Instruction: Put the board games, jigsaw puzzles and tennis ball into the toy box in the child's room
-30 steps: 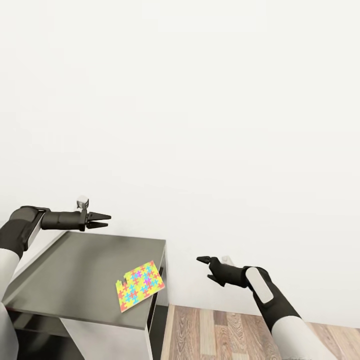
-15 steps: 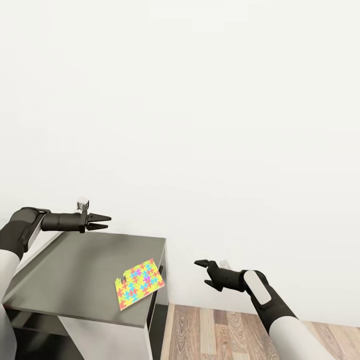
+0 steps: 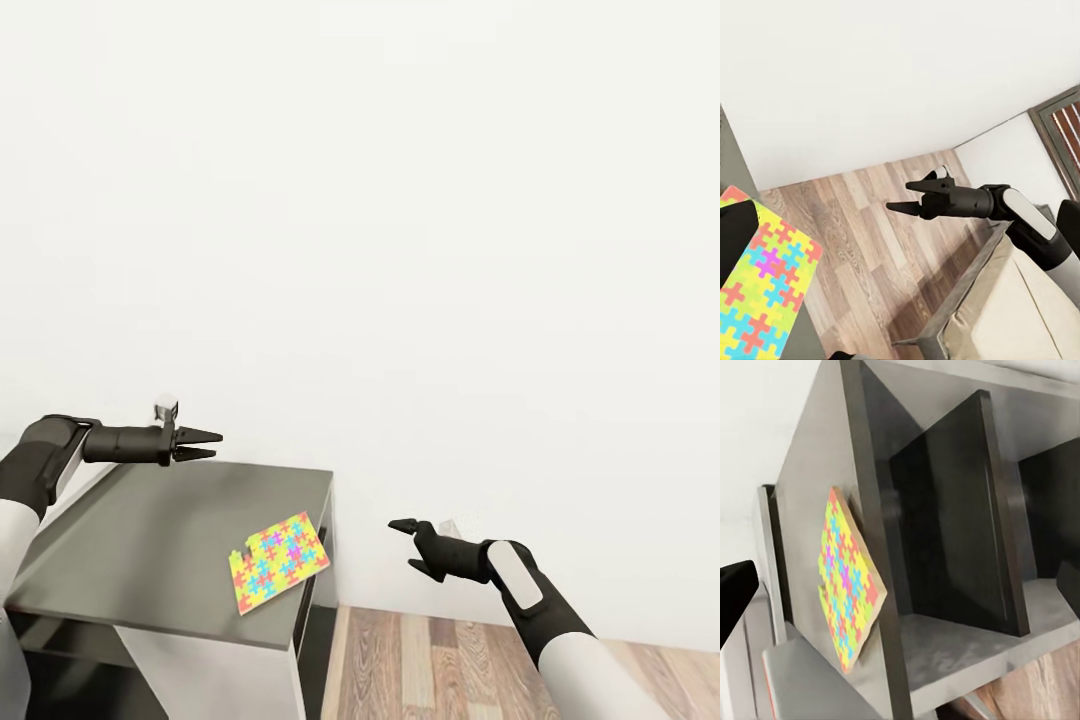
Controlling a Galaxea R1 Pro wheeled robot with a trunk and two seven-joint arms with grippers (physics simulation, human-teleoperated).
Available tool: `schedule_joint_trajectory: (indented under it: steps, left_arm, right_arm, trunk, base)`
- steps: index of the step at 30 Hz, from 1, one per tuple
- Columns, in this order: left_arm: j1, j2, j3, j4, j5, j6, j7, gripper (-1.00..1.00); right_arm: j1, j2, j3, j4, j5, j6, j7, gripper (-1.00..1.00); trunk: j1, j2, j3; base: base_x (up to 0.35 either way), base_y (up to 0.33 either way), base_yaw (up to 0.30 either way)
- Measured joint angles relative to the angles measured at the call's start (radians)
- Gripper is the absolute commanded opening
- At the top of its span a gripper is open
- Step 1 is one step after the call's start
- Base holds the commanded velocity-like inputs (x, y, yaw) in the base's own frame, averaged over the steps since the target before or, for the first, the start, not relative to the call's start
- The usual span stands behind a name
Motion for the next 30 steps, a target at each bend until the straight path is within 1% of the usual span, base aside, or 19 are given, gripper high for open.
schedule_joint_trajectory:
  steps: [3,16,24,30]
  left_arm:
    - [0.000,0.000,0.000,0.000,0.000,0.000,0.000,1.00]
    - [0.001,0.000,0.000,0.001,0.000,-0.001,0.000,1.00]
    - [0.002,0.000,0.000,0.002,0.001,-0.001,0.000,1.00]
    - [0.002,0.000,0.000,0.002,0.000,-0.001,0.000,1.00]
  right_arm:
    - [0.000,0.001,0.001,0.000,0.000,0.000,0.000,1.00]
    - [0.000,0.001,0.002,0.001,0.000,-0.001,0.000,1.00]
    - [0.000,-0.001,-0.001,0.001,0.000,-0.001,0.003,1.00]
    - [0.001,0.000,-0.001,0.001,0.000,-0.001,0.003,1.00]
  trunk:
    - [0.012,-0.021,-0.008]
    - [0.012,-0.021,0.001]
    - [0.011,-0.021,0.003]
    - [0.012,-0.021,0.003]
  base:
    - [0.000,0.000,0.159]
    - [0.000,0.000,0.227]
    - [0.083,0.063,0.042]
    - [0.020,0.015,0.002]
